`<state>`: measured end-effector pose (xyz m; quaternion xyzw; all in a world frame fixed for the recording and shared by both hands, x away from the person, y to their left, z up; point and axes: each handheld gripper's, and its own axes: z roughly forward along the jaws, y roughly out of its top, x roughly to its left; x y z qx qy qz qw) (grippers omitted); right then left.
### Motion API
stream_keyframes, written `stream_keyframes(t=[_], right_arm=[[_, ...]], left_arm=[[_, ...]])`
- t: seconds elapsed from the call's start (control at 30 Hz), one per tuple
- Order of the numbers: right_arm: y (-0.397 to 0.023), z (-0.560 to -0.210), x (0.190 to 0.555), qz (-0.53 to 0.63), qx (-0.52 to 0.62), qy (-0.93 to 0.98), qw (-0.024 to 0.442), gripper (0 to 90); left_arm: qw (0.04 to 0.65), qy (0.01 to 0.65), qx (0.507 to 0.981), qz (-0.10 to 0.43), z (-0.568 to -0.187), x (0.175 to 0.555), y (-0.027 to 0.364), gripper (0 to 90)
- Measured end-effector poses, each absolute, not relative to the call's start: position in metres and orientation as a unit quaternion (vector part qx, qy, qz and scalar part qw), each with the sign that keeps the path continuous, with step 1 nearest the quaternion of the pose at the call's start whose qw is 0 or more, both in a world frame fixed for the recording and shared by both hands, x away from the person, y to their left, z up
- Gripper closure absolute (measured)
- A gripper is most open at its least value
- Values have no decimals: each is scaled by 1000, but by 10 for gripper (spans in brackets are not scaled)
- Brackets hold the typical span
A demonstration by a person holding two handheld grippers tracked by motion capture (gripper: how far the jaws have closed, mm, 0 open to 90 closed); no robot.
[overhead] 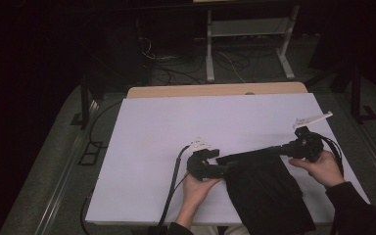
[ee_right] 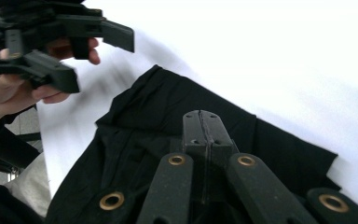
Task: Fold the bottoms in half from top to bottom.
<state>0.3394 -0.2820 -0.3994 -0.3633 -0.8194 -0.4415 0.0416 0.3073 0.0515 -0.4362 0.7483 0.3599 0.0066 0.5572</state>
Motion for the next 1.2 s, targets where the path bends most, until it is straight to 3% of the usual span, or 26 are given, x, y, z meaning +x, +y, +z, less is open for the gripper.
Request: stream_keyframes(t=[0.43, 1.2], right_arm=[[-265, -434, 370, -388, -377, -837, 78, 887], [-249, -453, 363, -341, -348, -860, 153, 887]], left_arm=[[555, 360, 750, 6, -437, 308, 52, 138], [552, 367, 749, 3, -444, 309, 54, 137]])
